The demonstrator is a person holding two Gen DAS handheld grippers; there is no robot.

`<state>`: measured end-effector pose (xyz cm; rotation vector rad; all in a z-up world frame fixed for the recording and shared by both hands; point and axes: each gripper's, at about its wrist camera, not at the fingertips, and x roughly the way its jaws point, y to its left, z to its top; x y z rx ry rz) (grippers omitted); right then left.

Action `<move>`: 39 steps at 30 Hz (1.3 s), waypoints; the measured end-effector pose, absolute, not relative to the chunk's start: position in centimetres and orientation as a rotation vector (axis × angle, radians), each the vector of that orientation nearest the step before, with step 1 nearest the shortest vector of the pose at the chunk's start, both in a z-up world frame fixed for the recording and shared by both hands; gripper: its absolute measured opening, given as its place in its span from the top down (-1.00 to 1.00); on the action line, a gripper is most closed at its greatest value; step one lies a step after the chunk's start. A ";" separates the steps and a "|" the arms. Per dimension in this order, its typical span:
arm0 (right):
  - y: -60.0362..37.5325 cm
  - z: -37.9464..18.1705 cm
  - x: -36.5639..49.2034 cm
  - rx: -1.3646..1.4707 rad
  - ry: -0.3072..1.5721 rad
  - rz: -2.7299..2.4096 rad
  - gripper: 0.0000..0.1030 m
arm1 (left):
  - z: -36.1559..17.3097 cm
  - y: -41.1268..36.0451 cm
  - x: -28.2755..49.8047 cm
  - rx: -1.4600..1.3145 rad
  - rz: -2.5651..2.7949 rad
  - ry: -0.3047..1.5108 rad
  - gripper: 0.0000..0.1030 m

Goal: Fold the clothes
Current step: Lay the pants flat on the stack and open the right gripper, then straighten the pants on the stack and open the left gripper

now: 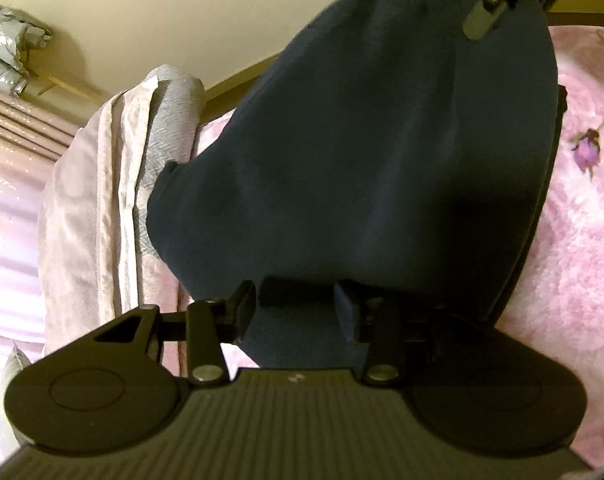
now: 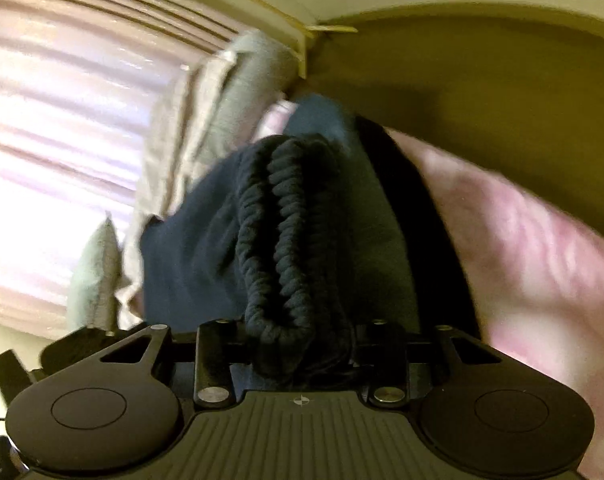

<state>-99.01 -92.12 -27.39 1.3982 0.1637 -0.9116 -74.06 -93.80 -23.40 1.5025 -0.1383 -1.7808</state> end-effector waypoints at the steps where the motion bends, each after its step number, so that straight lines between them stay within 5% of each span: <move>1: -92.3 -27.8 -98.9 1.410 0.166 -0.914 0.25 | -23.6 -93.9 -74.0 1.497 -1.778 -0.132 0.22; 5: -93.3 -28.0 -98.8 1.382 0.195 -0.904 0.15 | -22.9 -94.1 -73.5 1.460 -1.774 -0.075 0.19; 9: -92.6 -26.8 -99.4 1.319 0.247 -0.943 -0.35 | -21.4 -93.7 -71.9 1.427 -1.766 -0.027 0.19; 18: -89.7 -18.4 -94.9 0.832 0.358 -0.951 -0.35 | -20.4 -90.7 -68.9 1.332 -1.789 0.162 0.21; 25: -95.7 -22.4 -90.0 0.825 0.590 -0.880 -0.34 | -21.9 -93.8 -69.3 1.315 -1.786 0.258 0.14; 30: -96.5 -19.0 -87.9 0.645 0.602 -0.846 -0.35 | -19.0 -95.3 -69.3 1.234 -1.784 0.209 0.15; 39: -104.0 -23.7 -85.6 0.691 0.755 -0.808 -0.37 | -22.5 -104.5 -68.6 1.142 -1.729 0.365 0.02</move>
